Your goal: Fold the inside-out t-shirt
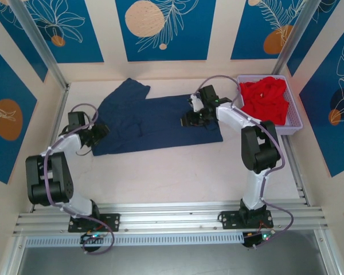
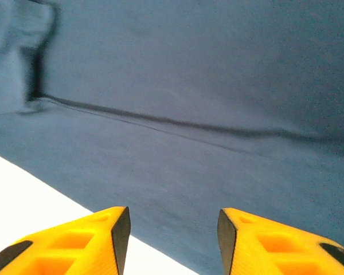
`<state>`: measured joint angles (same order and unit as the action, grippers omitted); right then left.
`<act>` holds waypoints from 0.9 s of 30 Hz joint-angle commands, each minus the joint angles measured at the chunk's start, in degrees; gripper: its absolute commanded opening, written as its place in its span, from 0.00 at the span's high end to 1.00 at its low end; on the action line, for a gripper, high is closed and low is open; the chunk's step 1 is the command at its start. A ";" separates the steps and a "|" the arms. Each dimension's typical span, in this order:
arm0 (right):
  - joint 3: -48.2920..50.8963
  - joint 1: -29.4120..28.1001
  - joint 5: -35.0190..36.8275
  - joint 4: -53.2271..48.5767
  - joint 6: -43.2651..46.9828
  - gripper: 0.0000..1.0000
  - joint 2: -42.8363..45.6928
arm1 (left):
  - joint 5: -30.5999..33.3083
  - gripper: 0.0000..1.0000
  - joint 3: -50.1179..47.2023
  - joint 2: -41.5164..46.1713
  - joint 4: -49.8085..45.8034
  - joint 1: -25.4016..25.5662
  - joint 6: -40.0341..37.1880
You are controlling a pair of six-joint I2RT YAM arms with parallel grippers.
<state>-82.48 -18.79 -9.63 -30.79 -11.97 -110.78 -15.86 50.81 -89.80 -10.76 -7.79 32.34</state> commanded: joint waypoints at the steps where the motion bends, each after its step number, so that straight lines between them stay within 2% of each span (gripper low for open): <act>1: 3.76 1.80 1.66 -2.25 -0.39 0.54 1.31 | 2.63 0.47 8.23 -7.05 0.22 1.97 -5.28; 10: 7.60 4.20 1.16 -1.53 -3.11 0.55 2.44 | 10.76 0.48 33.98 -27.42 -15.31 6.87 -13.95; 16: 7.12 4.20 0.65 -1.73 -2.74 0.55 2.61 | 13.15 0.51 47.81 -36.57 -24.66 8.47 -16.96; 20: 7.29 4.20 0.06 -1.38 -2.81 0.55 2.50 | 14.70 0.53 54.58 -41.15 -29.24 9.00 -18.38; 27: 7.34 4.11 -0.32 -1.21 -2.63 0.56 2.15 | 14.52 0.60 60.61 -45.35 -32.54 9.40 -20.12</act>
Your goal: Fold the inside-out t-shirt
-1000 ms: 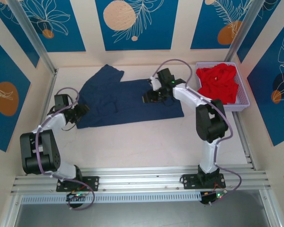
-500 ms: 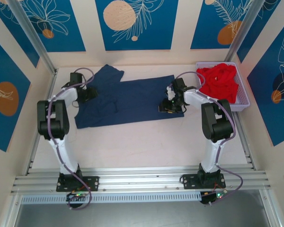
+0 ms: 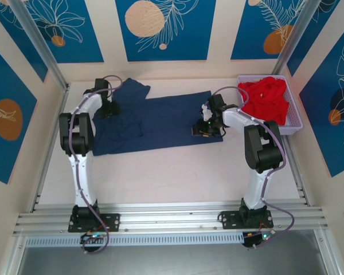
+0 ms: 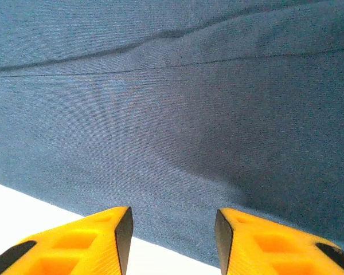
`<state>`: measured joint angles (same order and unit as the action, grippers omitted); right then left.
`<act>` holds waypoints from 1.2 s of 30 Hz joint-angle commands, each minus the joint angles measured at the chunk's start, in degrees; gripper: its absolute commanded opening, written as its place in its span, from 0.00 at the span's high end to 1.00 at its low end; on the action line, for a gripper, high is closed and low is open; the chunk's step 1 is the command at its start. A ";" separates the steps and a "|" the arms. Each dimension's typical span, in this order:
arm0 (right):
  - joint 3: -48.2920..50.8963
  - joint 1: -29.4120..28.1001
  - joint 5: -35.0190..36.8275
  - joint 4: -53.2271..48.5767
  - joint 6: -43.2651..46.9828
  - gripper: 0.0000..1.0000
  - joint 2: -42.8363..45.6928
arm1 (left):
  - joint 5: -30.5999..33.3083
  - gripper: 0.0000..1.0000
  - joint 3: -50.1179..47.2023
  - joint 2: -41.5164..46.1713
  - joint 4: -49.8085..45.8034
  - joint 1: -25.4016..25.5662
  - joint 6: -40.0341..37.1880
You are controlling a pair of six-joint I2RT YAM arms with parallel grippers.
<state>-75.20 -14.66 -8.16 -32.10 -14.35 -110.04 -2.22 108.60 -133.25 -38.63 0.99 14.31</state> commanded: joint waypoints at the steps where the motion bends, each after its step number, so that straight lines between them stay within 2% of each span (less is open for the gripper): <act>1: 0.05 -0.02 -1.68 0.03 -0.20 0.56 1.41 | 0.74 0.62 3.14 -2.21 -4.79 0.54 -2.20; 10: -0.08 0.07 -1.84 -0.07 0.11 0.56 0.90 | 0.35 0.78 4.91 -2.97 -5.41 0.59 -3.05; 14: -0.20 0.11 -1.92 -0.17 0.17 0.56 0.63 | 1.11 0.81 5.53 -2.89 -5.65 0.59 -3.54; 25: -0.29 0.41 -0.64 -1.16 0.20 0.56 0.51 | 9.48 0.75 7.07 -3.15 -7.47 -0.11 -4.88; 36: -1.17 2.62 2.47 -4.53 -2.45 0.59 -1.27 | 12.94 0.74 10.09 -5.64 -9.28 -0.84 -5.55</act>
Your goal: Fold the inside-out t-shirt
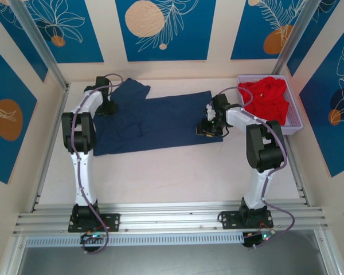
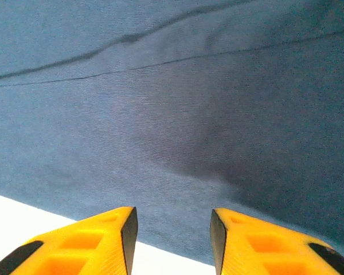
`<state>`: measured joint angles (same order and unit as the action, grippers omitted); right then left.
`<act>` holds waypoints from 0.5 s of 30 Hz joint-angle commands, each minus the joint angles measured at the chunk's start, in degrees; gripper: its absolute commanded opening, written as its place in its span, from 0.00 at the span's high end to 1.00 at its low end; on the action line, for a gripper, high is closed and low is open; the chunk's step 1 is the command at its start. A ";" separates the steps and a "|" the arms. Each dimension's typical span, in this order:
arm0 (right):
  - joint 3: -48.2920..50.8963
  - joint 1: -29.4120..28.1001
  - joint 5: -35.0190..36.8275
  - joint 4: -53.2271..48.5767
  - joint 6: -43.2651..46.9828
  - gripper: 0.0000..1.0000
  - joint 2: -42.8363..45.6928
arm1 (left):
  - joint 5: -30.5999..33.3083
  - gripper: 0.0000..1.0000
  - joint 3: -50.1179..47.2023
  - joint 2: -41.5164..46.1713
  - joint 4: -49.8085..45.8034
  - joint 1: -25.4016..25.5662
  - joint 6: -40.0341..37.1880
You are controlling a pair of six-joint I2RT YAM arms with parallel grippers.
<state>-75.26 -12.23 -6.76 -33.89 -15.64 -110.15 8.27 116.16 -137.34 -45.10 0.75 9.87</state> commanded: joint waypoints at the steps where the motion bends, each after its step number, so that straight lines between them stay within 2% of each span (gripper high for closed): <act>1: -1.13 0.14 1.12 -2.76 -1.06 0.59 -1.30 | 2.25 0.74 2.58 -1.20 -2.91 -0.73 -0.68; 5: -1.77 -0.09 0.74 -2.93 -0.98 0.59 -1.90 | 0.38 0.68 -1.67 4.55 0.24 -0.70 1.39; 9: -1.82 -0.22 0.86 -2.94 -0.81 0.60 -2.21 | -1.19 0.61 -11.51 13.37 6.24 -0.01 3.72; 12: -1.89 -0.04 1.50 -3.15 -1.05 0.60 -2.44 | -6.45 0.59 -20.24 18.94 12.27 0.71 5.60; 15: -2.49 0.28 2.24 -3.96 -1.60 0.60 -3.01 | -12.70 0.59 -24.53 20.23 15.46 1.65 6.54</act>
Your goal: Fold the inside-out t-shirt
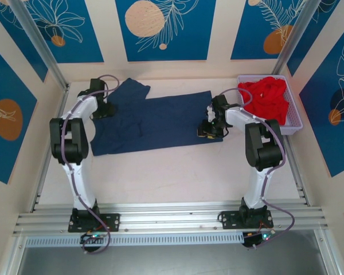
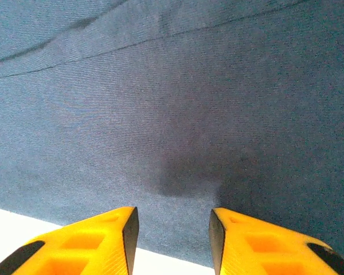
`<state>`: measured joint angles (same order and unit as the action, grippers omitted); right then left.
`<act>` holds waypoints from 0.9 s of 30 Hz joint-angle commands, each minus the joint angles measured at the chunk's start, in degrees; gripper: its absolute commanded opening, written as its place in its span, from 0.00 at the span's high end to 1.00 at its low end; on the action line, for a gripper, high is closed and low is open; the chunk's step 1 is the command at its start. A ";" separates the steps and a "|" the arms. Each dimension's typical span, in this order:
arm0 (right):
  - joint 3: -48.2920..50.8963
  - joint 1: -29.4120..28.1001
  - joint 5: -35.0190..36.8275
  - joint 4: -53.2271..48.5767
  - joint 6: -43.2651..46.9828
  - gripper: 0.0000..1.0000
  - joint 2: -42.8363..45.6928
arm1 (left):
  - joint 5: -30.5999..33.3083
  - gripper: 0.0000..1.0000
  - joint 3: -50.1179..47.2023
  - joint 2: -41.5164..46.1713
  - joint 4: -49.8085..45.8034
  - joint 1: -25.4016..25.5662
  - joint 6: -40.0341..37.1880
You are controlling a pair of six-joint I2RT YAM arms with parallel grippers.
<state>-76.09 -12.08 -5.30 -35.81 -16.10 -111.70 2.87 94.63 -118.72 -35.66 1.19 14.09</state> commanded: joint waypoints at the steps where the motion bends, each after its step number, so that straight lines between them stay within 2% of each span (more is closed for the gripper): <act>1: -1.92 0.14 1.22 -2.28 -1.32 0.61 -1.69 | -8.84 0.59 -3.30 1.11 6.34 1.57 2.50; 5: -2.58 0.15 2.87 -3.42 -2.16 0.63 -2.46 | -12.63 0.59 -1.78 -3.45 6.24 2.15 3.39; 10: -2.89 0.13 6.07 -5.17 -2.88 0.66 -2.90 | -10.66 0.60 3.79 -10.02 2.46 1.59 3.76; 16: -2.61 0.72 9.46 -7.77 -3.95 0.70 -3.24 | -10.19 0.61 4.59 -11.22 1.70 -0.69 5.60; 27: -2.48 1.23 10.66 -8.70 -4.17 0.73 -3.17 | -8.97 0.61 11.28 -15.39 -2.89 -3.02 5.51</act>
<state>-77.97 -11.60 2.81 -41.23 -19.14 -113.82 -7.46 104.40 -131.39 -35.09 -0.34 19.20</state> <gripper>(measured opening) 0.270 0.394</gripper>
